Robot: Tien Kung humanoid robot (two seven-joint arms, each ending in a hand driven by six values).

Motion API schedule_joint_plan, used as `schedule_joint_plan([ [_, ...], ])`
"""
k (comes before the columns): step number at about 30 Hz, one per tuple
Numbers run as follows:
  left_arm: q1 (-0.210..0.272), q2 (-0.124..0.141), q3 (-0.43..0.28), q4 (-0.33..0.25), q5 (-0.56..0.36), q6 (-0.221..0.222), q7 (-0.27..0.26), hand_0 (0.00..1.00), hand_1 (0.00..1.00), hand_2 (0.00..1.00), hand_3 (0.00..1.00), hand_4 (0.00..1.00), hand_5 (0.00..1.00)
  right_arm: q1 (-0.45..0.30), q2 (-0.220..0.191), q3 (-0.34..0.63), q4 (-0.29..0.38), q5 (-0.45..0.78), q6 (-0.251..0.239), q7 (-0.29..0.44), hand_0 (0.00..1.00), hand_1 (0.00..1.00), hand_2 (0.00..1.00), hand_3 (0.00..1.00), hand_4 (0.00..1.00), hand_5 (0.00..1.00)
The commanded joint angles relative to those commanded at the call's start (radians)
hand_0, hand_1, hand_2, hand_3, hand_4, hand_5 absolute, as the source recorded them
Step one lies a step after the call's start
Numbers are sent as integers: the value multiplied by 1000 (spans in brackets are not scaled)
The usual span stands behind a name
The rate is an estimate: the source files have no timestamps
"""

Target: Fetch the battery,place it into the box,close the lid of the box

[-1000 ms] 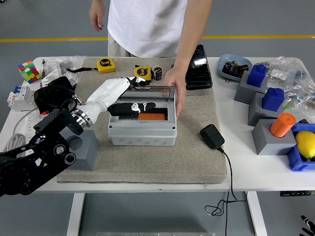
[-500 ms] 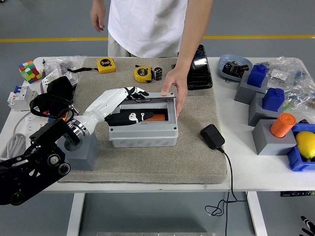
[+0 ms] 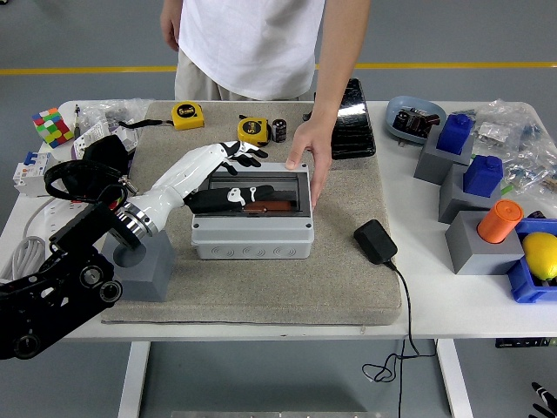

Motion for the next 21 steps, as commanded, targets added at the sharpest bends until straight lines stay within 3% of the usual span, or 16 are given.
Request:
schedule_joint_plan([
  [4,43,-21,-89,6,-49,38,-70,502,688,692,736,998,888,-1,4,0,-1,0,1,2,665,672,676,560,970,474],
  [12,122,-76,-275,5,-69,47,-102,513,685,689,734,998,882,3,3,-2,-3,1,0,-1,665,671,675,559,970,475],
  [21,133,-63,-369,5,-63,32,-107,518,681,687,732,998,866,12,1,-9,-4,2,-4,-5,665,671,676,559,969,475],
])
